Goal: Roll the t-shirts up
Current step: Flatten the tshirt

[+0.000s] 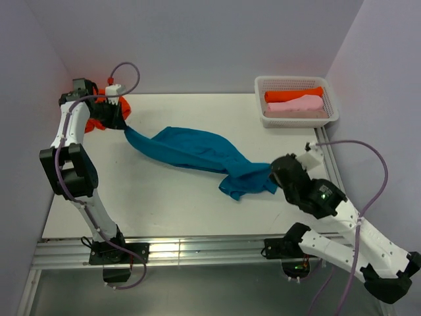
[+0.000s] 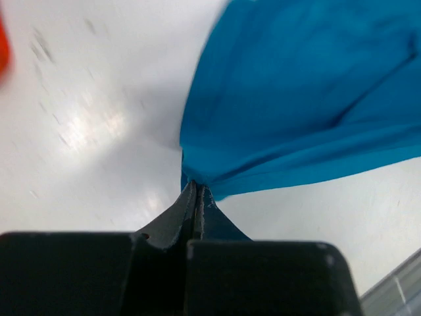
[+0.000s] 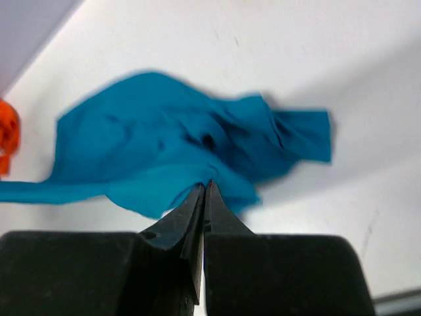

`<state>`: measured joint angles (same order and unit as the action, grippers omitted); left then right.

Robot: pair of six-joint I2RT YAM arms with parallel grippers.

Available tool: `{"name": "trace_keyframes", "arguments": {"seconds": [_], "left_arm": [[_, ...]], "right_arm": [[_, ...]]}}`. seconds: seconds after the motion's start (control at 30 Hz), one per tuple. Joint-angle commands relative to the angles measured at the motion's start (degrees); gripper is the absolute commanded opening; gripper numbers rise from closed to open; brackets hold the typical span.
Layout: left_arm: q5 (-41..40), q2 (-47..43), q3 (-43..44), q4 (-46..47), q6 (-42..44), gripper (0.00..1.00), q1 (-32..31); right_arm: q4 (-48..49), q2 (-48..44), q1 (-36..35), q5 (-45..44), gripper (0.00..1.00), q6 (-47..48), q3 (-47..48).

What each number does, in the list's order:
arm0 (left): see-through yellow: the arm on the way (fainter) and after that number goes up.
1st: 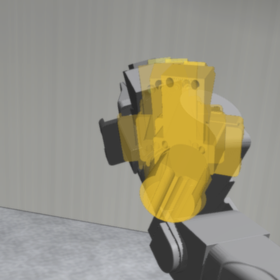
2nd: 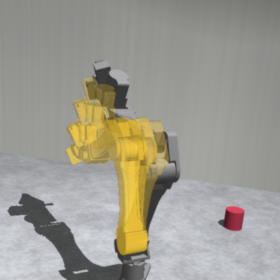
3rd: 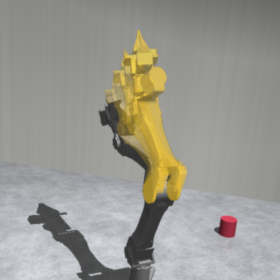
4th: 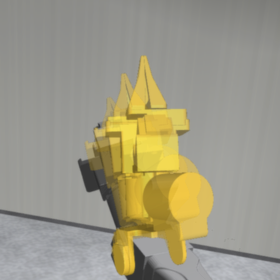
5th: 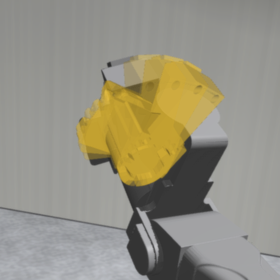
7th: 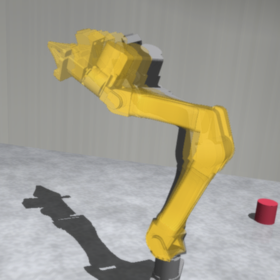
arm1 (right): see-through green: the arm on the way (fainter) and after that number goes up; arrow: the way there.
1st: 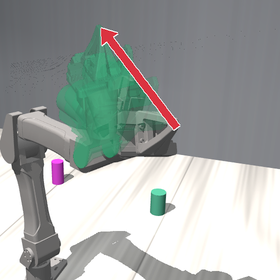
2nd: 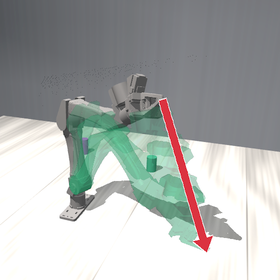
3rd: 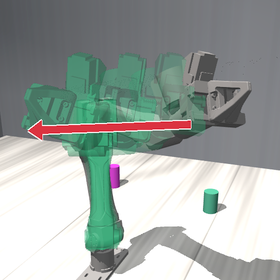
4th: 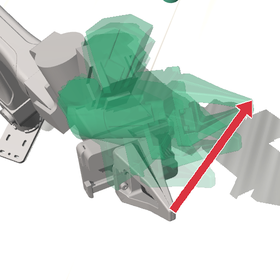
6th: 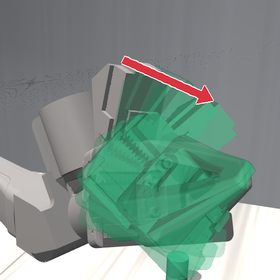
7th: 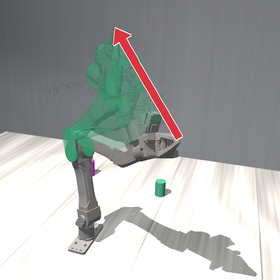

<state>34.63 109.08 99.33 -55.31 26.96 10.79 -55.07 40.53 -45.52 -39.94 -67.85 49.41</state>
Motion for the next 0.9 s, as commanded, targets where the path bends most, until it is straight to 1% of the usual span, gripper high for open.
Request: {"name": "trace_keyframes", "arguments": {"seconds": [0.0,0.03,0.07,0.1,0.13,0.17,0.2,0.23,0.27,0.3,0.33,0.4,0.43,0.5,0.53,0.57,0.6,0.67,0.73,0.77,0.87], "left_arm": [[6.6,2.7,10.9,0.8,-3.6,0.00,0.0],[6.8,4.3,12.7,2.1,-7.3,0.00,0.0],[7.1,5.2,17.1,3.7,-9.0,0.00,-0.1],[7.3,6.9,19.4,6.9,-12.6,0.00,-0.2],[7.3,7.6,21.4,9.6,-14.7,0.00,-0.4],[7.3,8.3,24.5,12.0,-16.9,0.00,-0.4],[7.3,9.0,25.5,14.9,-21.4,0.00,-0.5],[6.3,9.0,25.9,21.8,-23.5,0.00,-0.4],[5.4,8.8,26.2,25.0,-25.4,0.00,-0.5],[4.6,8.3,26.3,28.7,-29.7,0.00,-0.5],[2.3,8.2,26.4,34.9,-31.2,0.00,-0.5],[-1.0,8.2,28.0,40.4,-35.1,0.00,-0.4],[-3.1,8.4,30.1,44.5,-36.2,0.00,-0.2],[-4.7,10.4,33.5,46.8,-39.2,0.00,0.1],[-4.7,11.1,35.2,47.6,-40.0,0.00,0.6],[-5.1,11.6,38.0,49.1,-40.8,0.00,0.9],[-5.2,11.9,38.7,50.4,-42.1,0.00,1.3],[-6.2,11.4,38.1,53.8,-42.4,0.00,2.5],[-5.5,10.4,37.3,54.8,-42.4,0.00,3.4],[-5.2,10.1,37.1,56.4,-42.3,0.00,3.8],[-5.5,8.8,35.0,56.1,-40.0,0.00,4.7]], "right_arm": [[14.0,8.1,9.8,5.0,0.00,20.1,10.3],[17.5,13.4,11.5,9.0,0.00,26.0,16.1],[18.1,16.6,13.2,10.7,0.00,28.3,19.8],[18.6,19.8,15.5,11.6,0.00,30.6,23.9],[20.0,22.9,16.2,12.5,0.00,35.3,31.8],[20.6,29.0,16.4,13.0,0.00,37.3,35.7],[21.1,32.0,17.4,14.0,0.00,39.3,39.7],[21.7,34.9,17.9,15.0,0.00,43.1,47.0],[22.6,40.4,18.4,16.2,0.00,44.5,50.8],[22.5,43.1,19.0,16.8,0.00,45.7,54.8],[21.8,48.3,20.4,17.4,0.00,47.4,63.1],[21.2,53.0,22.0,19.5,0.00,48.7,71.3],[21.8,56.5,23.4,19.8,0.00,49.8,77.7],[21.8,59.9,24.4,20.7,0.00,50.6,84.0],[22.2,62.4,24.9,21.0,0.00,51.2,89.0],[23.1,62.9,25.6,21.0,0.00,51.6,90.3],[24.7,62.9,25.8,20.4,0.00,52.5,90.6],[30.4,61.1,25.8,19.5,0.00,54.2,88.2],[35.7,58.4,25.8,18.1,0.00,56.0,84.5],[36.9,57.7,25.9,17.5,0.00,56.4,83.8],[37.1,55.7,26.1,17.4,0.00,56.7,82.3]]}}
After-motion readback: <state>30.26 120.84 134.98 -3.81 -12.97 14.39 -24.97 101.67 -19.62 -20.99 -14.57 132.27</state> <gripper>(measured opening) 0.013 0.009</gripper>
